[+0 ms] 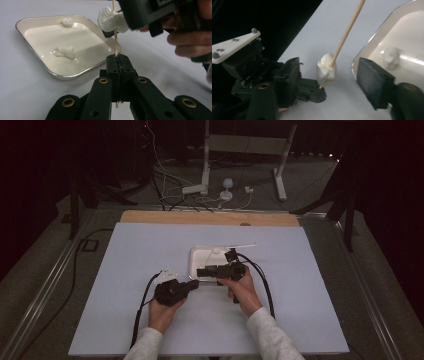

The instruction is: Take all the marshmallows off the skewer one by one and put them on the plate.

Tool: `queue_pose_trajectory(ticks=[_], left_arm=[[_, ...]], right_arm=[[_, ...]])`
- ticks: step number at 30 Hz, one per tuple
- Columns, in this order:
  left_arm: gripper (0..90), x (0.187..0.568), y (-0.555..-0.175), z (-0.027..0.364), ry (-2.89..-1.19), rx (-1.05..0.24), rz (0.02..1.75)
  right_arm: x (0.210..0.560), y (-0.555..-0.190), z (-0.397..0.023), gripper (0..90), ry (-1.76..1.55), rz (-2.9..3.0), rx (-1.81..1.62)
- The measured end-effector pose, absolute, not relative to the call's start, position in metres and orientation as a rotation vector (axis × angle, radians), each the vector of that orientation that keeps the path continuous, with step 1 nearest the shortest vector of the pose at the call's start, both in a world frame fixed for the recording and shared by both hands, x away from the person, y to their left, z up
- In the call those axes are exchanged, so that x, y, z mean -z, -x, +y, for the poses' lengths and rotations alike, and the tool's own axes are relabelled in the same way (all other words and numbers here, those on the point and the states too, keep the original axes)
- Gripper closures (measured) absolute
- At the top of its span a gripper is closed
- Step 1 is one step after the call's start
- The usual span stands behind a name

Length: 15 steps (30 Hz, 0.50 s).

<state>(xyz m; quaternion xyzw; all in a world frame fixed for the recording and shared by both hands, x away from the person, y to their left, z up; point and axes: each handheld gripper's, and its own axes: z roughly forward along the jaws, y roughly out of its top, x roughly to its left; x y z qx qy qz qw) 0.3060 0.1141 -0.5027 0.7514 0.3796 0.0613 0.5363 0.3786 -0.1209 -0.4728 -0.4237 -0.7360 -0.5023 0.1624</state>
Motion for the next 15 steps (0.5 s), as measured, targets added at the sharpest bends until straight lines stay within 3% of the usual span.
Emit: queue_pose_trajectory(ticks=[4,15], left_arm=[[90.0,0.5018,-0.3059,0.1150,-1.777,-0.151,0.908],[90.0,0.4989,-0.3040,0.1136,-1.729,-0.137,0.914]], right_arm=[[0.4778,-0.3757,-0.1199,46.9,1.206,-2.074,1.439],[0.4762,-0.3674,-0.1145,55.8,1.189,-2.126,1.466]])
